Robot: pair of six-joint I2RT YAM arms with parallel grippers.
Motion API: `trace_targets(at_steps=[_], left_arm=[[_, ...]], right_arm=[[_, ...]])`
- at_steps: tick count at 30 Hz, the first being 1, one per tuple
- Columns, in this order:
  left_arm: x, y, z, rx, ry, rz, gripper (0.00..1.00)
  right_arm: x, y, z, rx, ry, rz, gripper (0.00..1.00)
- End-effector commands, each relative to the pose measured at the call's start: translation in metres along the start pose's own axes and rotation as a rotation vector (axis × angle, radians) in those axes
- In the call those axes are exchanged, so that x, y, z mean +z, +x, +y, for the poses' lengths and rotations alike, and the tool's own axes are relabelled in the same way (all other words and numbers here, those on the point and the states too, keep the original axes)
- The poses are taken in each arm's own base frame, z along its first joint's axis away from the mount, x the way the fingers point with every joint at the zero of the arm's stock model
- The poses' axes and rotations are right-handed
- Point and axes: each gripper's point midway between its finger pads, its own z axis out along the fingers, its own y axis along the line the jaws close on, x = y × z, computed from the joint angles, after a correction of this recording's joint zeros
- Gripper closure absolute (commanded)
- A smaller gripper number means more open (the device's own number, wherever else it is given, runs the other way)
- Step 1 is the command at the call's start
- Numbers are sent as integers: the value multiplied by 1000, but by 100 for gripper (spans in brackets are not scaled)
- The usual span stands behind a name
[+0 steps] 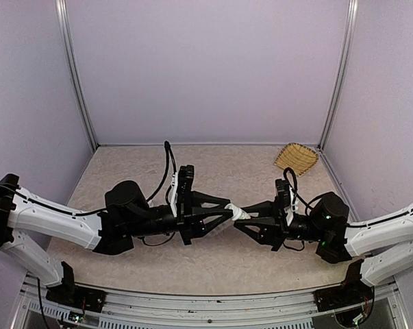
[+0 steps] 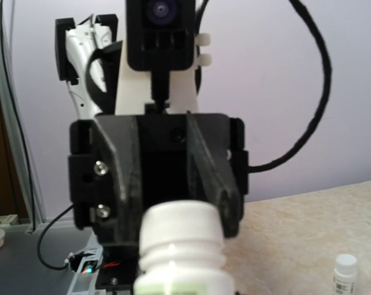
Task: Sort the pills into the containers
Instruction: Unscrew the lid of the pill bottle.
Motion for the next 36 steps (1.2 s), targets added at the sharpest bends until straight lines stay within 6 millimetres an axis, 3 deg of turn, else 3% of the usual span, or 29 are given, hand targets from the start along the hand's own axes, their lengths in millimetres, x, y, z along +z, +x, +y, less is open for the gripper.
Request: trace_targets(at_steps=[1, 11, 20, 27, 36], left_arm=[[2, -19, 10, -60, -96, -30, 78], [6, -24, 35, -339, -244, -29, 76], [-6, -28, 48, -320, -340, -25, 76], [-39, 5, 70, -249, -520, 89, 75], [-96, 54, 97, -207, -737, 225, 75]], right_arm=[[-8, -3, -10, -28, 64, -18, 83], [-14, -2, -20, -85, 129, -3, 84], [-18, 1, -25, -92, 150, 6, 84], [-23, 3, -28, -84, 152, 1, 85], [-24, 2, -30, -71, 141, -6, 84]])
